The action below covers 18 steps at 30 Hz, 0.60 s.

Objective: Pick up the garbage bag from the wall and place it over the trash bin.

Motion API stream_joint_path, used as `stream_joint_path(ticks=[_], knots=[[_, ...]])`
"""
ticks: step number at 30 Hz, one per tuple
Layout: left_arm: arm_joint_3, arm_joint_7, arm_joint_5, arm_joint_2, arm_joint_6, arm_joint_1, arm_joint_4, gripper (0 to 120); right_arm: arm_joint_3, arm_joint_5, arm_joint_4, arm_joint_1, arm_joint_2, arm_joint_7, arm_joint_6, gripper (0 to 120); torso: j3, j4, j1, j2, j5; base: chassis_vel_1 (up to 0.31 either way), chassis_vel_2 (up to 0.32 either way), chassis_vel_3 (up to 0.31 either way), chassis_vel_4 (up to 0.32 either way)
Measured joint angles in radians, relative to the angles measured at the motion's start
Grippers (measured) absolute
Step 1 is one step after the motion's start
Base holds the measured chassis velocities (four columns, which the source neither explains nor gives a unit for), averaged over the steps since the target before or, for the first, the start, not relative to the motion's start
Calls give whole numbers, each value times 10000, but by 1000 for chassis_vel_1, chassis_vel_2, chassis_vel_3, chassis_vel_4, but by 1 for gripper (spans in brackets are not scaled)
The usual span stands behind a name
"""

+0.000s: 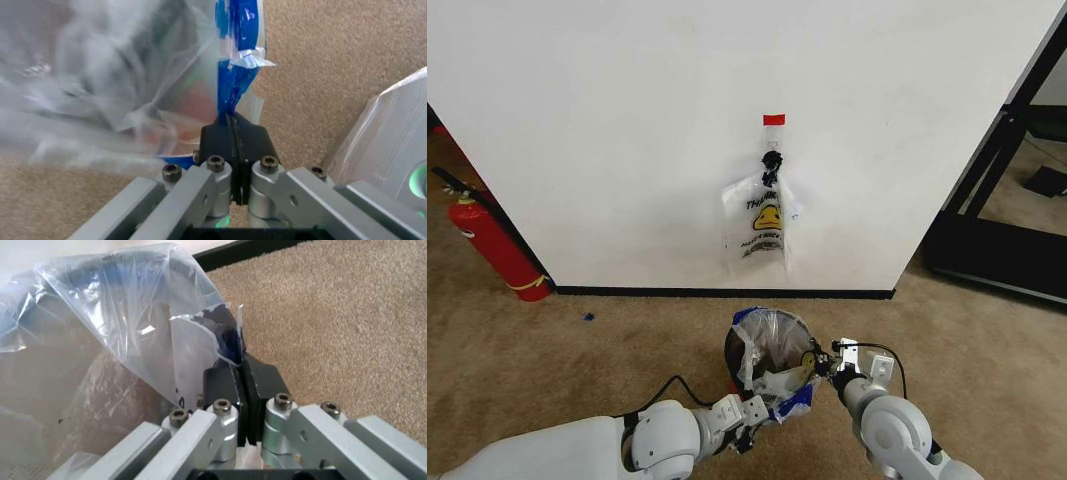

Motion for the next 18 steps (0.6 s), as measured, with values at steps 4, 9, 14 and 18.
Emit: stream_joint_path(ticks=[4, 9, 14, 18], knots=[[-85, 29, 265, -251, -116, 224, 343, 0, 18, 55, 6, 2, -27, 2, -3, 0, 0, 1, 0, 0, 1, 0, 0, 0, 0], [-228, 31, 361, -498, -306, 286, 851, 0, 28, 70, 15, -7, -13, -2, -3, 0, 0, 0, 0, 0, 1, 0, 0, 0, 0], [-471, 36, 488, -555, -501, 554, 1236, 0, 48, 85, 48, -18, -32, -15, -4, 0, 0, 0, 0, 0, 1, 0, 0, 0, 0], [-640, 62, 576, -534, -517, 794, 1276, 0, 51, 86, 48, -17, -48, -25, -2, 0, 0, 0, 0, 0, 0, 0, 0, 0, 0]])
